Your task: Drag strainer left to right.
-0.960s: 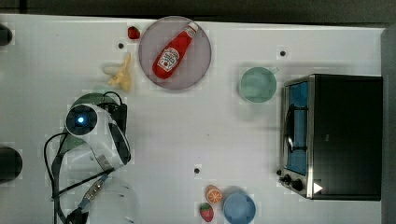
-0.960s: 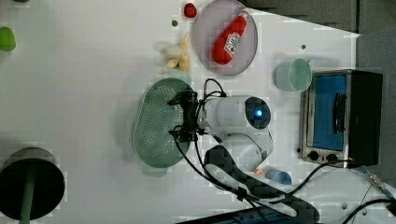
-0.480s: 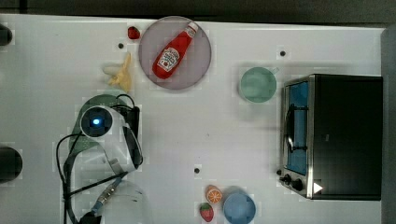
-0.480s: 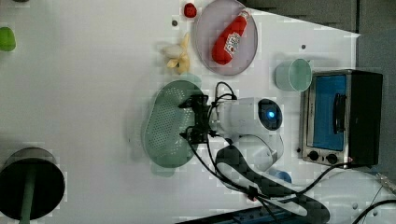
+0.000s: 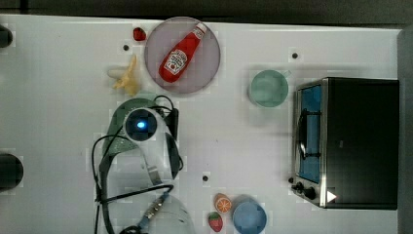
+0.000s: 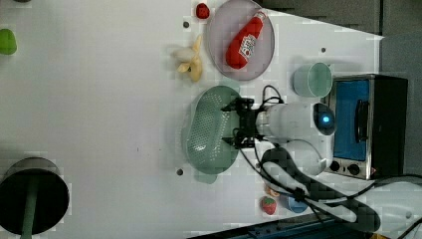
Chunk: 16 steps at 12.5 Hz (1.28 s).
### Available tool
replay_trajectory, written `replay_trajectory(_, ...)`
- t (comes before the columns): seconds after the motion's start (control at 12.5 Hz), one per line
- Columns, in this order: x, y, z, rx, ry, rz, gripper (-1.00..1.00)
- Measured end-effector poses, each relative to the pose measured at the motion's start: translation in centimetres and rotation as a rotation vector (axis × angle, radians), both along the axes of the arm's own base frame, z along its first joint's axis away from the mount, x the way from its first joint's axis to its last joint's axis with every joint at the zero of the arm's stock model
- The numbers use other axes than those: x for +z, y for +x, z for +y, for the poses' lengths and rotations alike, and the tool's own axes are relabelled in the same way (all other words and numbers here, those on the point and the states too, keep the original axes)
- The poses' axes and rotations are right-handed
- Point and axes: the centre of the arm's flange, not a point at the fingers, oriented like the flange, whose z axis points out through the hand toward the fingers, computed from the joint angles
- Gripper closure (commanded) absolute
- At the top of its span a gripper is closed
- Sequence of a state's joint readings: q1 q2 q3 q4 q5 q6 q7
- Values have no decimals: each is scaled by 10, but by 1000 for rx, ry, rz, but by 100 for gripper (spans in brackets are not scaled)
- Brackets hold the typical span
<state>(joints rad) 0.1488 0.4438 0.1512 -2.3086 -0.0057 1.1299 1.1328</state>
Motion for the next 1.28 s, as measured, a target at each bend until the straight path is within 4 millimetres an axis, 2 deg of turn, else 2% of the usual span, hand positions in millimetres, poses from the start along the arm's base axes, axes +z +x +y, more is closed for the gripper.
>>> replay_trajectory(0.24,3,8,-50,25,-14,3,-100)
replay_trajectory(0.4,-1,1,-84,50,-33,10,-100)
replay_trajectory(0.64,-7,-2,-121,72,-47,28,-100)
replay_trajectory(0.96,-3,3,-160,69,-54,8,-100)
replay_trajectory(1.28,0,7,-182,168,-69,-9,-100)
